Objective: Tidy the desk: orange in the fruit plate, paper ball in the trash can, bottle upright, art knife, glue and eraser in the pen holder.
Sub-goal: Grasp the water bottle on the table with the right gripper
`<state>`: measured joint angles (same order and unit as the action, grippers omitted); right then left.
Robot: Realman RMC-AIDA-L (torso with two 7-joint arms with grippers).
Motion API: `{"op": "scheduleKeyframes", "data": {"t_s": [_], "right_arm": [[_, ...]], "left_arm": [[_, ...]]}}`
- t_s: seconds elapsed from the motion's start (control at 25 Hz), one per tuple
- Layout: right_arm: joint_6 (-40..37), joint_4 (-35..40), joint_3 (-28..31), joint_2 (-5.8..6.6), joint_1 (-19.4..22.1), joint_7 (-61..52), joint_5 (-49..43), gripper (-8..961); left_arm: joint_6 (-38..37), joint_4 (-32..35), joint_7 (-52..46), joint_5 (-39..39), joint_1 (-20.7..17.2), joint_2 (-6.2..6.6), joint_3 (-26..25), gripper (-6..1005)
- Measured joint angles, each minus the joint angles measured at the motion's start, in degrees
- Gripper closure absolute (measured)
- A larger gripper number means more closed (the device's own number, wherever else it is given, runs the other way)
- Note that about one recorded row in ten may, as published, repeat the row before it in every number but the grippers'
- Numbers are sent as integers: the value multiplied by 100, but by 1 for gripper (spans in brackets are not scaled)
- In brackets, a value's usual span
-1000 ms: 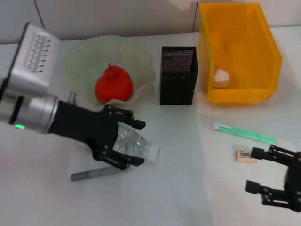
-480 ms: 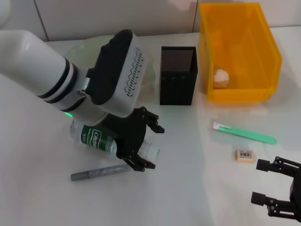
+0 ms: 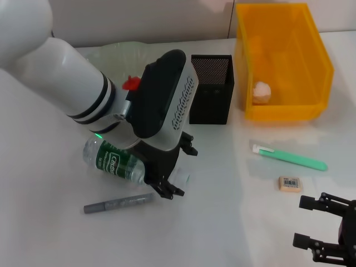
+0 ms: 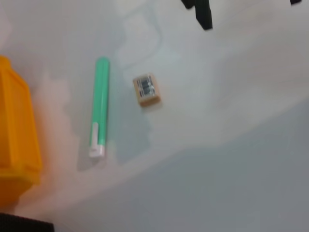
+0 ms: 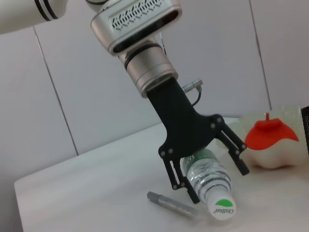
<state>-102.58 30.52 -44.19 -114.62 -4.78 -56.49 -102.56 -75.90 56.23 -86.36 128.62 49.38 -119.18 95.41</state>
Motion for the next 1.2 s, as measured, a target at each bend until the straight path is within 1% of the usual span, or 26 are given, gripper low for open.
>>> {"op": "scheduleKeyframes", "data": {"t_s": [0.24, 0.48, 0.76, 0.96, 1.12, 1.2], "right_arm": [[-34, 21, -1, 30, -47, -36, -2, 161], [-21, 11, -2, 26, -93, -47, -2, 161], [-18, 32, -2, 28, -119, -126, -2, 161], [-9, 32, -2, 25, -127, -126, -3, 161], [-7, 20, -2, 24, -129, -159, -2, 162], [-7, 20, -2, 24, -129, -174, -2, 162]], "left_arm": [[281, -232, -63, 33, 67, 0, 275, 156], [386, -314, -65, 39, 74, 0, 302, 156], [557, -407, -66, 73, 81, -1, 490, 155], [805, -407, -62, 39, 55, 0, 823, 155], [860, -394, -71, 77, 74, 0, 1023, 155], [851, -385, -72, 83, 80, 0, 1043, 199]]}}
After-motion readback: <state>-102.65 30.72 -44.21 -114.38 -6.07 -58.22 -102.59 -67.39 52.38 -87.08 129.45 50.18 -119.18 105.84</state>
